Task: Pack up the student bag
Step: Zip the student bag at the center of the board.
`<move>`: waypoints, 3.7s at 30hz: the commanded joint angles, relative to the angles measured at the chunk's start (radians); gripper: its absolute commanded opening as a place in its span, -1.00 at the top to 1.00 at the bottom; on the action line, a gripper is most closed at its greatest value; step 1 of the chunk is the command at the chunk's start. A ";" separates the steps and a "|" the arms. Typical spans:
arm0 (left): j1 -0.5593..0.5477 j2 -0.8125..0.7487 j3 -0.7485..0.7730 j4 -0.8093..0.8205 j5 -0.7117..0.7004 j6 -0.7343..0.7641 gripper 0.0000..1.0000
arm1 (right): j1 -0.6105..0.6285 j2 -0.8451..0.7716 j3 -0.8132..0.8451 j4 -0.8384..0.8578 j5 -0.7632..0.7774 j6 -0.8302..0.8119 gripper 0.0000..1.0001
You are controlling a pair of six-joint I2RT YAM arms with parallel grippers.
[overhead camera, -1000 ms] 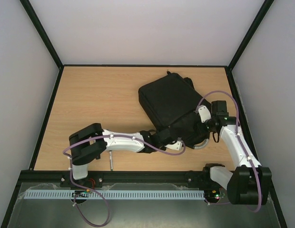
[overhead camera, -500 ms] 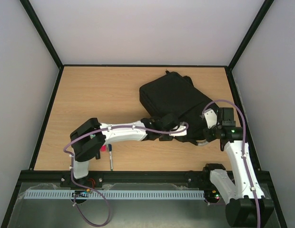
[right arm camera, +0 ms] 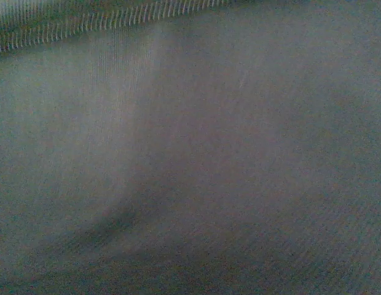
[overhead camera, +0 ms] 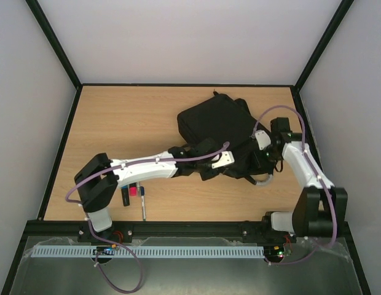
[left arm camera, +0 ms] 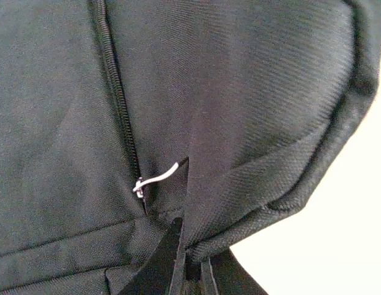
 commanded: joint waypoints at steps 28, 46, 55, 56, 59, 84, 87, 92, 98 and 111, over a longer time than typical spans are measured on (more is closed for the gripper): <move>0.161 -0.079 -0.140 0.288 0.327 -0.569 0.95 | 0.174 -0.009 0.206 -0.078 0.064 0.151 -0.05; 0.203 0.105 0.085 0.339 0.470 -0.697 0.95 | 0.263 -0.180 0.053 -0.068 -0.102 0.022 0.28; 0.204 0.118 0.163 0.314 0.492 -0.737 0.95 | 0.266 -0.144 -0.014 0.083 -0.056 0.001 0.31; 0.203 0.115 0.162 0.314 0.492 -0.739 0.95 | 0.266 -0.147 -0.022 0.099 -0.054 -0.001 0.31; 0.202 0.113 0.162 0.314 0.501 -0.742 0.95 | 0.267 -0.144 -0.033 0.132 -0.053 -0.002 0.31; 0.192 0.090 0.168 0.333 0.534 -0.750 0.95 | 0.275 -0.086 -0.045 0.299 -0.094 0.067 0.25; 0.192 0.090 0.168 0.333 0.538 -0.747 0.95 | 0.277 -0.075 -0.062 0.326 -0.021 0.089 0.26; 0.190 0.089 0.164 0.324 0.535 -0.739 0.95 | 0.278 -0.052 -0.057 0.365 0.151 0.152 0.44; 0.190 0.087 0.159 0.313 0.525 -0.728 0.95 | 0.277 -0.084 -0.048 0.361 0.196 0.186 0.58; 0.190 0.079 0.153 0.312 0.519 -0.720 0.95 | 0.277 -0.051 -0.059 0.326 0.016 0.129 0.67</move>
